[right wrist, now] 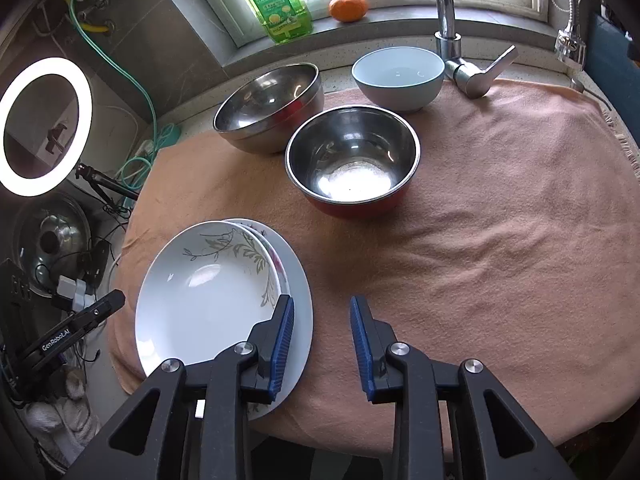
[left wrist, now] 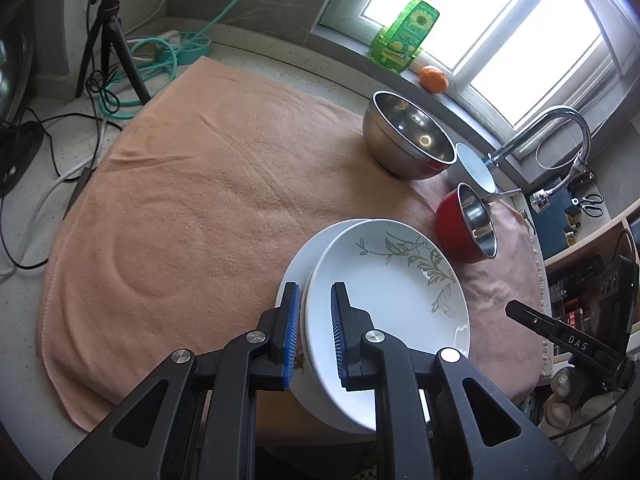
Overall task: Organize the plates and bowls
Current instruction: 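Move both open grippers to the rim of the large steel bowl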
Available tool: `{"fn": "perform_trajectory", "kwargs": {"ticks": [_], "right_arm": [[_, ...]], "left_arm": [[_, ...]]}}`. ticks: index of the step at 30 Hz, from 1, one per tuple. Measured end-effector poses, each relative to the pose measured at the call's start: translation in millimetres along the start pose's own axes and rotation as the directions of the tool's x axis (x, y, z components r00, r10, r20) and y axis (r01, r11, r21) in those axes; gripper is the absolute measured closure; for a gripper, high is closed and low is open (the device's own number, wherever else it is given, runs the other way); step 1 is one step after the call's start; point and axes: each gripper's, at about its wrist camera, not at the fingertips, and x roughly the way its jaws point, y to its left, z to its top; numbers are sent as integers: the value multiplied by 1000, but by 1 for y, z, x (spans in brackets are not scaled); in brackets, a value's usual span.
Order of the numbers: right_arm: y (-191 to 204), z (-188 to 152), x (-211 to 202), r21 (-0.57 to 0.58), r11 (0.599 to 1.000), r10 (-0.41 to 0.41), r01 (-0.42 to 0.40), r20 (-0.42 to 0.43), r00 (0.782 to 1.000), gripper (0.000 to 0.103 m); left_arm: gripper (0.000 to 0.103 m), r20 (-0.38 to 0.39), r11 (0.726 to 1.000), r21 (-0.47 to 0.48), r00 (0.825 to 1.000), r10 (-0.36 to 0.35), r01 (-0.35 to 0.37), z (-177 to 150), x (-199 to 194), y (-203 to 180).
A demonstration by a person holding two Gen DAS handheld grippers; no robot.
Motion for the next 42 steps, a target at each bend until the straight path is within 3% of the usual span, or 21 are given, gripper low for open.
{"fn": "perform_trajectory", "kwargs": {"ticks": [8,16,30,32,42], "right_arm": [[-13,7,-17,17,1000,5,-6,49,999,71],[-18,28,-27,43,999,12,-16,82,997,71],[-9,101,-19,99,994,32,-43,106,994,71],[-8,111,-16,104,993,39,-50,102,994,71],[-4,145,8,130,989,60,-72,89,994,71]], "left_arm": [[89,16,1000,-7,1000,-8,8,7,-6,-9],[89,17,999,14,999,-29,29,35,-6,-18],[88,-34,992,71,994,-101,103,115,30,-29],[83,-41,991,78,993,-108,111,124,37,-32],[83,-71,989,90,991,-110,116,151,64,-36]]}}
